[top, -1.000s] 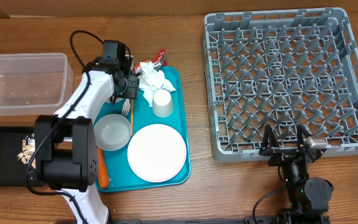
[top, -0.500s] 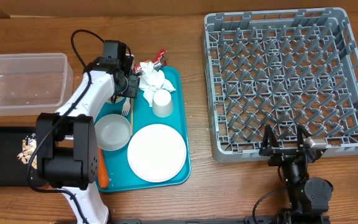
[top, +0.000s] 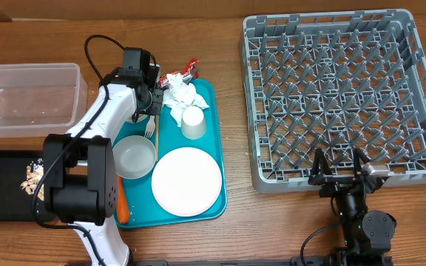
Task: Sort waste into correct bins and load items into the dishwasher rack
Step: 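Grasp the rim of the upper white bowl with the left gripper, then carry the upper bowl left and tip its contents onto the black tray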
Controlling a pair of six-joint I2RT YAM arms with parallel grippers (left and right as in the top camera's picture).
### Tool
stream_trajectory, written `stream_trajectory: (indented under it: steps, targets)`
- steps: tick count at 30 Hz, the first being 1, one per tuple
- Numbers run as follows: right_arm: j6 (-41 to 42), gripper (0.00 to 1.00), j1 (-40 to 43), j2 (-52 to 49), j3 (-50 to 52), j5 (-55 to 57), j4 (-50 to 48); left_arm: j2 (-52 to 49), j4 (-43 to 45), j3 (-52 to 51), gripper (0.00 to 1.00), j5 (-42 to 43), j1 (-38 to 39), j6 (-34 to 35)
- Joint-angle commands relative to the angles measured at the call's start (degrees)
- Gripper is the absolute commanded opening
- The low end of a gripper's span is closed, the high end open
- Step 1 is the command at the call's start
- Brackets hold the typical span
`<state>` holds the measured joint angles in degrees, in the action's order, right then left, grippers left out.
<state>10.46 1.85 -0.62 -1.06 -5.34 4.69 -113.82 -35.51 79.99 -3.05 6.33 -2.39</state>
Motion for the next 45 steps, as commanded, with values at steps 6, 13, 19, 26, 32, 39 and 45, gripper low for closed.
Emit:
stream_trajectory:
  steps: [6, 13, 19, 26, 32, 39, 45]
  targets:
    - [-0.48, 1.0, 0.2, 0.46, 0.59, 0.37, -0.31, -0.94, -0.2, 0.83, 0.04, -0.33, 0.09, -0.33]
    - [-0.48, 1.0, 0.2, 0.46, 0.59, 0.37, -0.31, 0.0, -1.64, 2.12, 0.04, 0.15, 0.09, 1.42]
    - [-0.48, 1.0, 0.2, 0.46, 0.59, 0.37, -0.31, 1.03, -7.93, 8.35, 0.04, 4.42, 0.09, 1.77]
    - [-0.46, 1.0, 0.2, 0.46, 0.59, 0.37, -0.31, 1.05, -19.32, 19.37, 0.04, 6.08, 0.11, 5.22]
    - [-0.48, 1.0, 0.2, 0.46, 0.59, 0.37, -0.28, 2.03, -31.12, 29.22, 0.04, 5.38, -0.24, 9.22]
    - [-0.48, 1.0, 0.2, 0.46, 0.59, 0.37, -0.31, 8.57, -36.5, 31.67, 0.04, 5.42, -2.49, 14.14]
    - [-0.48, 1.0, 0.2, 0.46, 0.59, 0.37, -0.31, 16.22, -41.9, 31.67, 0.04, 7.87, -13.4, 17.05]
